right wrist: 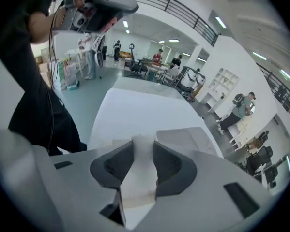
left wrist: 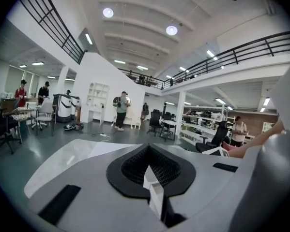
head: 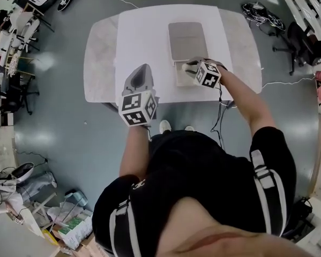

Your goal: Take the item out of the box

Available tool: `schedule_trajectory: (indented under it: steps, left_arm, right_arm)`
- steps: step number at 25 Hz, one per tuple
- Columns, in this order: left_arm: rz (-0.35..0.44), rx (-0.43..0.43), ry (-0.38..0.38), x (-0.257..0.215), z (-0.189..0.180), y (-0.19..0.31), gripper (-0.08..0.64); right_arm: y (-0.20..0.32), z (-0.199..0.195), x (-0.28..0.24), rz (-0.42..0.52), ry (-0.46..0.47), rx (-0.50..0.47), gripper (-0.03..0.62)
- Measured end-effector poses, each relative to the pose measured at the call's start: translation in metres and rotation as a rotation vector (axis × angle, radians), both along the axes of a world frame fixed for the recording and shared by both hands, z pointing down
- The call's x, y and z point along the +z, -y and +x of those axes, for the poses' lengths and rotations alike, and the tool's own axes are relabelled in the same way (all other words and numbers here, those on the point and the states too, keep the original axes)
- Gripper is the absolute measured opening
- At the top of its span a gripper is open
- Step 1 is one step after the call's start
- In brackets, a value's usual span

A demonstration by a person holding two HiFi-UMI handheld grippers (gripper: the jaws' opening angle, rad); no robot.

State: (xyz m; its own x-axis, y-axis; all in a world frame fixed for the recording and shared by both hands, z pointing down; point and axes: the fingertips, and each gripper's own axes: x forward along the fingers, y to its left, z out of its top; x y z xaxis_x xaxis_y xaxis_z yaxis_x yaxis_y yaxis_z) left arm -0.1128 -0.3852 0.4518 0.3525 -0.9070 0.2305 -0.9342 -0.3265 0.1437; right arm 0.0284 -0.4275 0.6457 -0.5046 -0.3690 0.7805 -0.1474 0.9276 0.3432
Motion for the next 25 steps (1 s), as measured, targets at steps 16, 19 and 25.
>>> schedule_trajectory:
  steps: [16,19,25]
  left_arm:
    - [0.083,0.143,-0.020,-0.028,0.065,0.026,0.011]
    - [0.092,0.164,-0.028,-0.032,0.074,0.030,0.011]
    - [0.109,0.206,-0.033,-0.036,0.096,0.035,0.011]
  right_arm:
    - [0.002,0.041,-0.177,0.268,0.602,0.439,0.124]
    - [-0.001,0.053,-0.209,0.330,0.709,0.511,0.124]
    - [-0.015,0.098,-0.256,0.445,0.897,0.700,0.124]
